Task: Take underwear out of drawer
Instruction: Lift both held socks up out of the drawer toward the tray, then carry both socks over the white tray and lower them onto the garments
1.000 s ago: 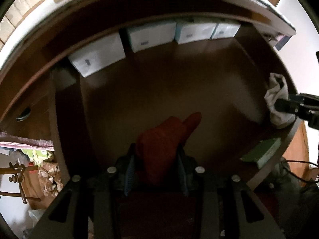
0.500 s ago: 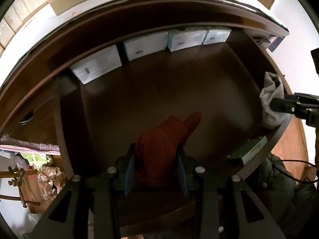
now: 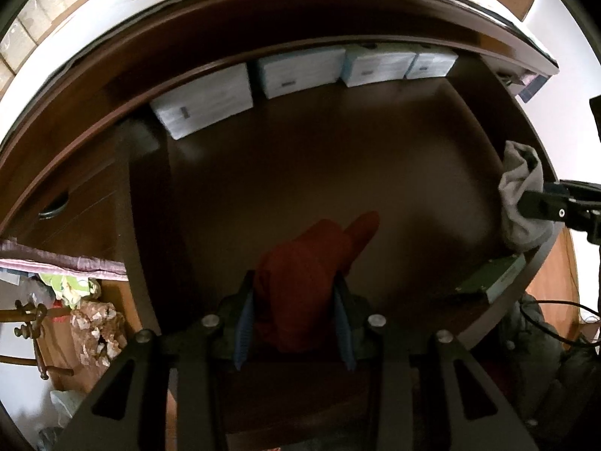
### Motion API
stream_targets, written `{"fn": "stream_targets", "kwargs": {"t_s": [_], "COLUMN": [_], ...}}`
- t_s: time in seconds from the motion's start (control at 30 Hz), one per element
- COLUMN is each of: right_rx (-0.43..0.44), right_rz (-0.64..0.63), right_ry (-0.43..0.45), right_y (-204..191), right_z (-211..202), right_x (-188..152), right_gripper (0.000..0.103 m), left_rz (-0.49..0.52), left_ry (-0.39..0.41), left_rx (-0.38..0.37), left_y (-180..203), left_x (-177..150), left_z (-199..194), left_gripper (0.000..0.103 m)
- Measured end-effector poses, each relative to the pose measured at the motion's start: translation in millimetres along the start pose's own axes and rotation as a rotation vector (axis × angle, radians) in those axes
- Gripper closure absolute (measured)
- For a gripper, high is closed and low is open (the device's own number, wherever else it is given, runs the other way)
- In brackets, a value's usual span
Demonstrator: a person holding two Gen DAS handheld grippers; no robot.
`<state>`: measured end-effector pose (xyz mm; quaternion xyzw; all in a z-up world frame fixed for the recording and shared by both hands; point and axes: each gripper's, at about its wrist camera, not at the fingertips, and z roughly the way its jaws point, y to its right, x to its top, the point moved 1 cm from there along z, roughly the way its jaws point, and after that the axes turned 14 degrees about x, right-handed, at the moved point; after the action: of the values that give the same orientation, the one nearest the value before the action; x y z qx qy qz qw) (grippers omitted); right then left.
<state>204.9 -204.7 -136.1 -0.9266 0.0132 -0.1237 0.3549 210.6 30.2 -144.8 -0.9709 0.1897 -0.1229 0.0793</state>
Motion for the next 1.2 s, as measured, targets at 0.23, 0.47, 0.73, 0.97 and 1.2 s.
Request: {"fn": "stream_targets", "kwargs": {"t_s": [0.23,0.47,0.73,0.97,1.2], "right_rx": [-0.015,0.011,0.077,0.126,0.158], "right_rz": [-0.081,-0.032,-0.04,-0.053,-0.08], "right_ry": [-0.011,-0.007,0.001,-0.002,0.023], "right_y": [-21.7,-18.0,-30.0,-36.2,-47.0], "right_z": [8.3,0.5,-10.3,-10.5,-14.3], "right_x": [6.3,3.0,15.8,28.7,44.3], "right_gripper": [0.066,0.066,0.066,0.066,0.066], "left_rz": [-0.02,-0.005,0.066,0.06,0.033], "left_ry": [0.024,0.033,0.103,0.166,0.237], "left_rx": [-0.015,-0.071,-0.117,-0.135,-0.132], "left_y": [-10.5,-4.2,6.8,-3.6,-15.8], "left_x": [-0.6,-0.6,13.7,29.2,41.0], "left_z": [-9.7,-15.3,-45.4,-67.6,-88.8], "left_gripper": [0.067,0.067,0.067,0.067,0.067]}}
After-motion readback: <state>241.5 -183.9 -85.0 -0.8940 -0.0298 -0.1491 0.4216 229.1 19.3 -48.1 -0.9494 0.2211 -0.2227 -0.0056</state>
